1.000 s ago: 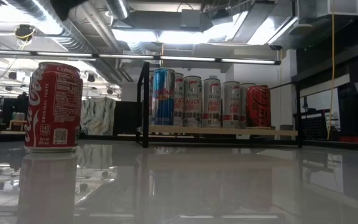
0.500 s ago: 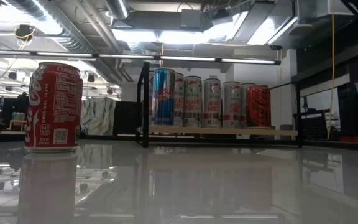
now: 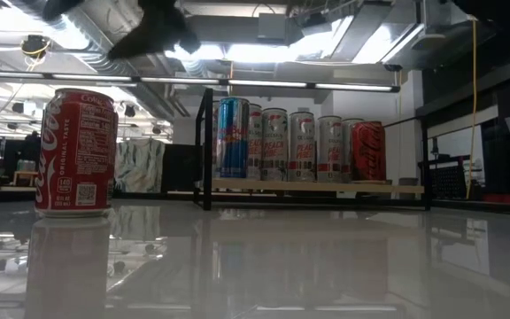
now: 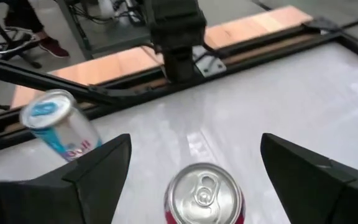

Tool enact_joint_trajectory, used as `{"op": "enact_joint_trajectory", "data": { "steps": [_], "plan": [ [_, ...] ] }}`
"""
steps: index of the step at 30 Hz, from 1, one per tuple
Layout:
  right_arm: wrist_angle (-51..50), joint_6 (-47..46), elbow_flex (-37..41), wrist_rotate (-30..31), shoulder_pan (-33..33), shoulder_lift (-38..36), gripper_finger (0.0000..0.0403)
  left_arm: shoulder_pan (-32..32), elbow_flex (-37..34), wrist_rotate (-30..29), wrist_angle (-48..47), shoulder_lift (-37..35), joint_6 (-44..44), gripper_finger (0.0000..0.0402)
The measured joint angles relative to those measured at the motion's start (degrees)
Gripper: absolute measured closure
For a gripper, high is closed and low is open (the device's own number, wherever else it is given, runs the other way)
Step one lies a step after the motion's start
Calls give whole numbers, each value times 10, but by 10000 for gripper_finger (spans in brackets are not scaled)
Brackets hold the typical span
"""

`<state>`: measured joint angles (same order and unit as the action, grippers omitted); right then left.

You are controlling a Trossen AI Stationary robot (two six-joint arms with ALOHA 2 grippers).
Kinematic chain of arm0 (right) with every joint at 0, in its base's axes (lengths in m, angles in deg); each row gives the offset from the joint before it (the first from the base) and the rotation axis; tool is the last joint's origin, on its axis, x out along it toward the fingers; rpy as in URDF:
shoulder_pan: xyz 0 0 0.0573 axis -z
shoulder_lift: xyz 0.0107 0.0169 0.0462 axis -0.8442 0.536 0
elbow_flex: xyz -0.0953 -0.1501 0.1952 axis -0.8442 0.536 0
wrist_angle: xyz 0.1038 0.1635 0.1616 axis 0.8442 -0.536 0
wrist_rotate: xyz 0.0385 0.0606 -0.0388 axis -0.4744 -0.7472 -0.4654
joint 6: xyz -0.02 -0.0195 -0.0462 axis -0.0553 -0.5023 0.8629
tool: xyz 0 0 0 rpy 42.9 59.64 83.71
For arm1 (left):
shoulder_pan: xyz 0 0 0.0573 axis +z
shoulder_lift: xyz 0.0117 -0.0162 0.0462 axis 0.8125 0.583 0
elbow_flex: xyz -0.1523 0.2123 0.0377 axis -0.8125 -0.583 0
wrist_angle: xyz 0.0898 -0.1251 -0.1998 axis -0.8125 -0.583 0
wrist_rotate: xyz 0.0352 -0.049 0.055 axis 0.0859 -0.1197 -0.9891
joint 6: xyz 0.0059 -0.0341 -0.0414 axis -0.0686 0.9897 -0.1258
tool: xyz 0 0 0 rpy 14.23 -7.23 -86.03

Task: Place canned beverage on shelf
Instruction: Put the red black soda can on the shelf aligned with the other red black soda can

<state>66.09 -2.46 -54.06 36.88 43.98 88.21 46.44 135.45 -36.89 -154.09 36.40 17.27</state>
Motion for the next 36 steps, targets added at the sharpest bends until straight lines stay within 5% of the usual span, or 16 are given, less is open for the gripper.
{"op": "enact_joint_trajectory", "data": {
  "steps": [6, 36],
  "plan": [
    [0, -18, 0, 38, 0, 21, 56, 0, 0, 0, 0, 0, 0, 25],
    [-2, -20, -1, 34, 1, 78, 56, 0, 0, 0, 0, 0, -1, 25]
  ]
}}
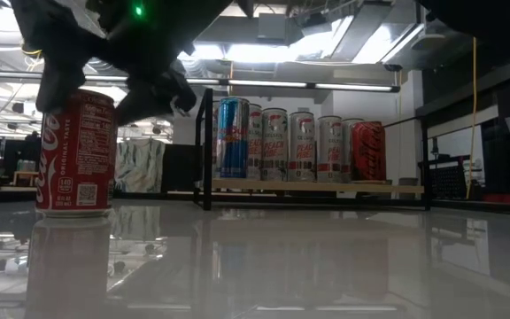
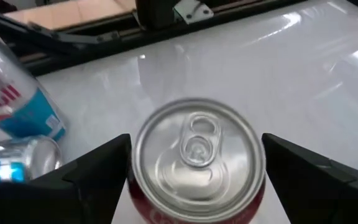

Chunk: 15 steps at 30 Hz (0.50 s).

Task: Place canned beverage on shelf
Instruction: Put the red black soda can on the shelf aligned with the other red black soda can

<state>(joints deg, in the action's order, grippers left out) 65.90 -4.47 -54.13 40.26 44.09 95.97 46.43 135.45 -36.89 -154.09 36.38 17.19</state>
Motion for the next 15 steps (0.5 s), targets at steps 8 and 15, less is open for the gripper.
{"op": "enact_joint_trajectory", "data": {
  "steps": [8, 15],
  "plan": [
    [-2, 0, 1, 0, 0, 1, 56, 0, 0, 0, 0, 0, 0, 25],
    [-11, 0, 1, -15, 0, 1, 56, 0, 0, 0, 0, 0, 0, 25]
  ]
}}
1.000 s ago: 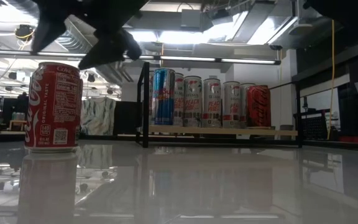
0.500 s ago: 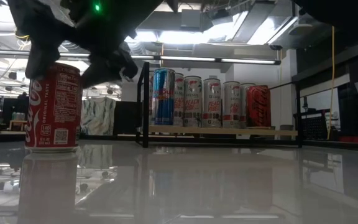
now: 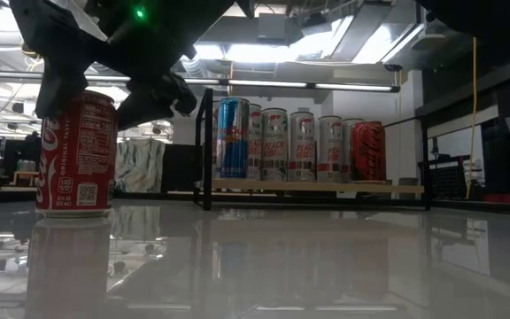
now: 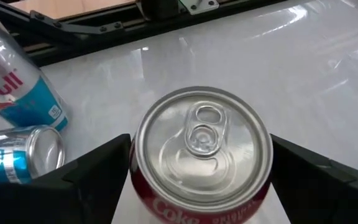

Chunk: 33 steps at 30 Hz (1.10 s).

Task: Place canned beverage on shelf
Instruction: Put the red black soda can on the shelf aligned with the other red black soda can

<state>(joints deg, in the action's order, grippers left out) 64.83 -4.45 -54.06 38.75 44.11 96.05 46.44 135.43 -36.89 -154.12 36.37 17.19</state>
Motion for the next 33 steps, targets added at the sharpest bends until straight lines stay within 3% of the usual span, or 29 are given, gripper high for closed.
{"op": "enact_joint_trajectory", "data": {
  "steps": [6, 13, 21, 33],
  "plan": [
    [-6, 0, 0, 0, 0, 0, 61, 0, 0, 0, 0, 0, 0, 25],
    [-3, -9, 0, -3, 0, 3, 114, 0, 0, 0, 0, 0, 0, 25],
    [-16, -8, 0, -20, 0, -7, 106, 0, 0, 0, 0, 0, 0, 25],
    [-133, 17, 1, -76, 0, -85, 111, 0, 0, 0, 0, 0, 0, 25]
  ]
}}
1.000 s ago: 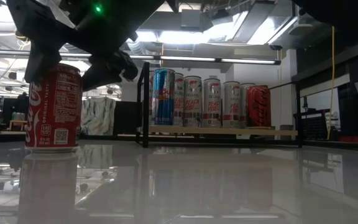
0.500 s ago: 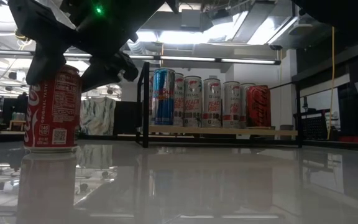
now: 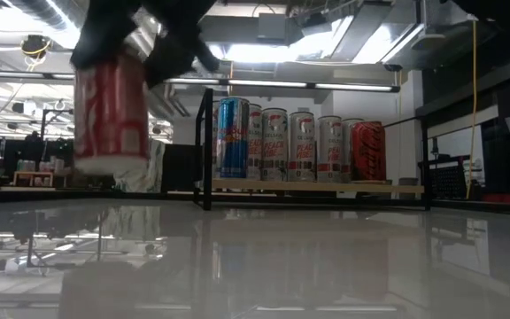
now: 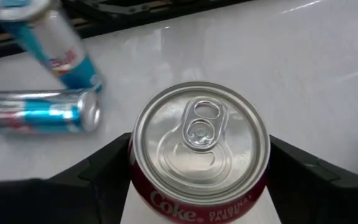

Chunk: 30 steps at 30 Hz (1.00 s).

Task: Place canned beverage on shelf
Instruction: Put the red black soda can on the shelf aligned with the other red black soda can

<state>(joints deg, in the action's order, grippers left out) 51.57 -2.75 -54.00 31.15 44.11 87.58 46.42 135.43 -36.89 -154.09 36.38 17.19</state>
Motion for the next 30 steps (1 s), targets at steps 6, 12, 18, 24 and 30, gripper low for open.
{"op": "enact_joint_trajectory", "data": {
  "steps": [6, 12, 18, 24, 30],
  "plan": [
    [-54, 24, 0, -3, 0, -55, 114, 0, 0, 0, 0, 0, 0, 25],
    [-112, 52, 0, 1, 0, -116, 108, 0, 0, 0, 0, 0, 0, 25],
    [-197, 83, -1, 13, 1, -193, 113, 0, 0, 0, 13, 0, 0, 25],
    [-303, 115, -1, 11, 16, -277, 108, 0, 0, -3, 53, 1, 0, 25],
    [-400, 168, -1, -30, 55, -347, 114, 0, 0, -55, 112, 4, 0, 25]
  ]
}}
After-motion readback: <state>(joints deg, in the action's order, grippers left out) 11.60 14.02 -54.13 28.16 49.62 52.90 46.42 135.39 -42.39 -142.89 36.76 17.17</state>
